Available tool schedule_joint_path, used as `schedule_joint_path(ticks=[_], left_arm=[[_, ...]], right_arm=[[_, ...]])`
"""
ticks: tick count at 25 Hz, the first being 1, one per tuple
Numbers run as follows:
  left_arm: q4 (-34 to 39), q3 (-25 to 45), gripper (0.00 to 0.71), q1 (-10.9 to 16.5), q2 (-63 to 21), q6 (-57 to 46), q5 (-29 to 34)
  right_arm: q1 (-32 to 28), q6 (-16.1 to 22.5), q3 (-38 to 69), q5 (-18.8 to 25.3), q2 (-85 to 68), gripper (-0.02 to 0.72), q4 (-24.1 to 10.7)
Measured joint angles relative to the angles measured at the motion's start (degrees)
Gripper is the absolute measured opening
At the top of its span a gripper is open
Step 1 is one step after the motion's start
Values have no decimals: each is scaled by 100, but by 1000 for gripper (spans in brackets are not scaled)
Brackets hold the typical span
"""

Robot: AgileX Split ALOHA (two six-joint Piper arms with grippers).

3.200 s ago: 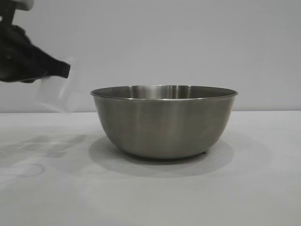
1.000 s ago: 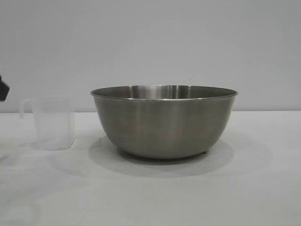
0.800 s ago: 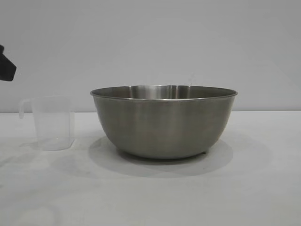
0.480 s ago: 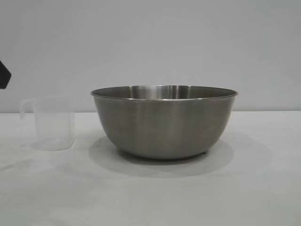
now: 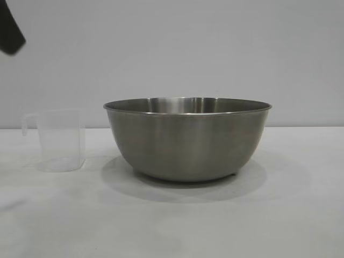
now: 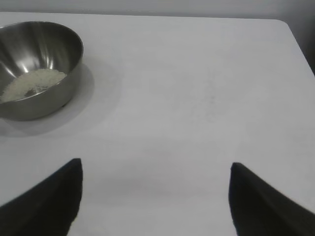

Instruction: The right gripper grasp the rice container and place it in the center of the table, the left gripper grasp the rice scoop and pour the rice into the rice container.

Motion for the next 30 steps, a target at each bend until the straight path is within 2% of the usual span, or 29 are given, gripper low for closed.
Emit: schedule_joint_path(ticks=[4, 14, 20, 26, 30], left_arm=[[278, -327, 401, 0, -871, 0, 1191], [495, -381, 401, 0, -3144, 63, 3312], [705, -267, 401, 0, -4362, 3, 4380], [777, -118, 401, 0, -5589, -16, 4683], [819, 108, 401, 0, -6065, -16, 4872]], right_arm=[[0, 0, 0, 0, 0, 573, 0], [0, 0, 0, 0, 0, 573, 0], [0, 0, 0, 0, 0, 573, 0], [0, 0, 0, 0, 0, 573, 0], [0, 0, 0, 9, 0, 573, 0]])
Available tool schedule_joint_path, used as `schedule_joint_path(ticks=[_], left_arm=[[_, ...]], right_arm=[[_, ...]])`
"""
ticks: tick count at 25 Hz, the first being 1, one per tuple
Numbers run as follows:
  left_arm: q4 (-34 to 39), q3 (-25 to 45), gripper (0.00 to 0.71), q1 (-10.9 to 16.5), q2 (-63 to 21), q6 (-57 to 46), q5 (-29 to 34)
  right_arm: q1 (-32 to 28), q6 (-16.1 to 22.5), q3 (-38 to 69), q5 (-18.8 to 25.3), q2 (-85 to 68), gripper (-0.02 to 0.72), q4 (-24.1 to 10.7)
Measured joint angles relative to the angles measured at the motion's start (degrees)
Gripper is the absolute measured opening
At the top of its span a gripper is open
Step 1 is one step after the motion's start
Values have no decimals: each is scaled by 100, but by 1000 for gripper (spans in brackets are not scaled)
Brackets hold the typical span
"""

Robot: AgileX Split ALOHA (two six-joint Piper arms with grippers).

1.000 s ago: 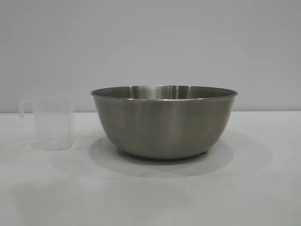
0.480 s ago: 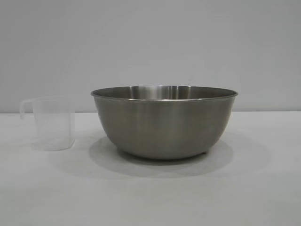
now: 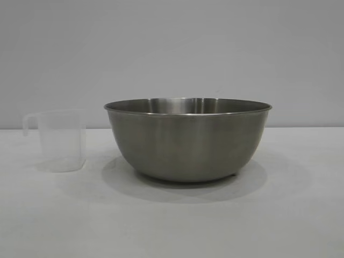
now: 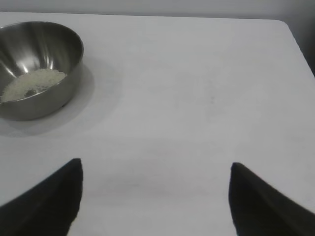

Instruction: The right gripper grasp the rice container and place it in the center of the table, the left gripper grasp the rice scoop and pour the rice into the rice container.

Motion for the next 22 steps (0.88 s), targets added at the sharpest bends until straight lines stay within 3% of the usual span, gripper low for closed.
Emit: schedule_joint_path(ticks=[22], left_arm=[[374, 166, 401, 0, -36, -328, -216]], right_arm=[[0, 0, 0, 1, 0, 573, 0]])
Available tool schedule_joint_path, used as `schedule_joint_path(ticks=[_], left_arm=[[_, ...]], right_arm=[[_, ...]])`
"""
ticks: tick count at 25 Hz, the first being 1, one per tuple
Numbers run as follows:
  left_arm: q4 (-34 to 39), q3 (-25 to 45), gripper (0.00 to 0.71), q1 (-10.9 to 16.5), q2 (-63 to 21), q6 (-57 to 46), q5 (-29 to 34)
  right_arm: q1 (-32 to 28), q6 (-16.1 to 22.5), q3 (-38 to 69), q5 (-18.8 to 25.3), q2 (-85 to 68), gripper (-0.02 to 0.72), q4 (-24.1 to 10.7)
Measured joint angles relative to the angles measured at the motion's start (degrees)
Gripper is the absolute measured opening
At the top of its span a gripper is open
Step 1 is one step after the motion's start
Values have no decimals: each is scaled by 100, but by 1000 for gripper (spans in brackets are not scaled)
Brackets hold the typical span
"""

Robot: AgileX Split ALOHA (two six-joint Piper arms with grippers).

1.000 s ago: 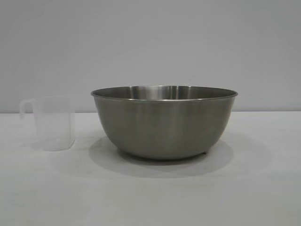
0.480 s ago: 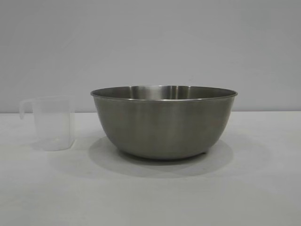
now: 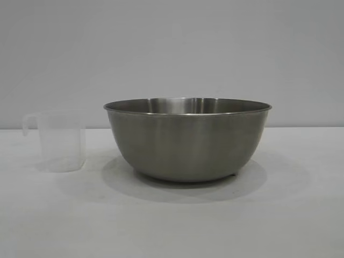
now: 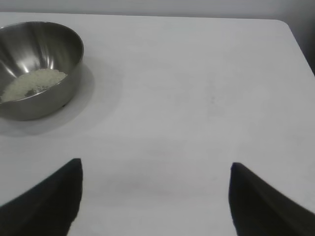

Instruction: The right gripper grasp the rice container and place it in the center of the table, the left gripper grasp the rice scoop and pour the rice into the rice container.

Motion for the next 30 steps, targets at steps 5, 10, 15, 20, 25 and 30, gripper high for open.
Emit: schedule_joint_path(ticks=[5, 10, 15, 20, 25, 30], left_arm=[[45, 12, 401, 0, 0, 0, 0], [45, 12, 401, 0, 0, 0, 0], [45, 12, 401, 165, 0, 0, 0], [45, 12, 401, 1130, 0, 0, 0], [45, 12, 401, 2036, 0, 0, 0], [57, 12, 401, 2359, 0, 0, 0]], right_arm=[[0, 0, 0, 0, 0, 573, 0], [0, 0, 0, 0, 0, 573, 0], [0, 0, 0, 0, 0, 573, 0], [0, 0, 0, 0, 0, 573, 0], [0, 0, 0, 0, 0, 573, 0], [0, 0, 0, 0, 0, 573, 0]])
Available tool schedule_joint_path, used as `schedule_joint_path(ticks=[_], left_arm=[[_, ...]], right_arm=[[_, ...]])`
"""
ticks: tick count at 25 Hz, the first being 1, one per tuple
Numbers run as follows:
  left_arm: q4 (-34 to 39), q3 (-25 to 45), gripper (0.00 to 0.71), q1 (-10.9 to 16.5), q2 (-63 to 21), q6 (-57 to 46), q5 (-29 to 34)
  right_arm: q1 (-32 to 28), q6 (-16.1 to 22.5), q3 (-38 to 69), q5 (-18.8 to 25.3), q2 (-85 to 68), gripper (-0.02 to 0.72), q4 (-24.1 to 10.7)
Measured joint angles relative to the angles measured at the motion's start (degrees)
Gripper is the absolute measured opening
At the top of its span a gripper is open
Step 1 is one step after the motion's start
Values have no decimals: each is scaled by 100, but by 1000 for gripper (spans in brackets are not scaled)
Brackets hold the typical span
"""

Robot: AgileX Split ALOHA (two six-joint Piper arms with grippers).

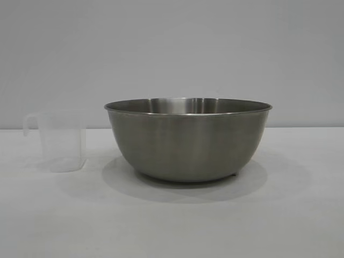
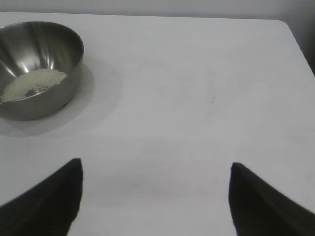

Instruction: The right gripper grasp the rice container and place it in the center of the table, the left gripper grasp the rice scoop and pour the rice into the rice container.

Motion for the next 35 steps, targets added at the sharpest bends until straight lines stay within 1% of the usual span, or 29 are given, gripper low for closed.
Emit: schedule_joint_path(ticks=[3, 8, 17, 22, 35], left_arm=[[13, 0, 401, 38, 0, 0, 0], [180, 0, 401, 211, 0, 66, -33], [-57, 0, 401, 220, 0, -129, -23], [-427, 0, 401, 220, 0, -181, -23], [-425, 0, 401, 220, 0, -201, -23]], right_arm=[[0, 0, 0, 0, 0, 573, 0], [0, 0, 0, 0, 0, 573, -10], [0, 0, 0, 0, 0, 573, -10], [0, 0, 0, 0, 0, 573, -10], [0, 0, 0, 0, 0, 573, -10]])
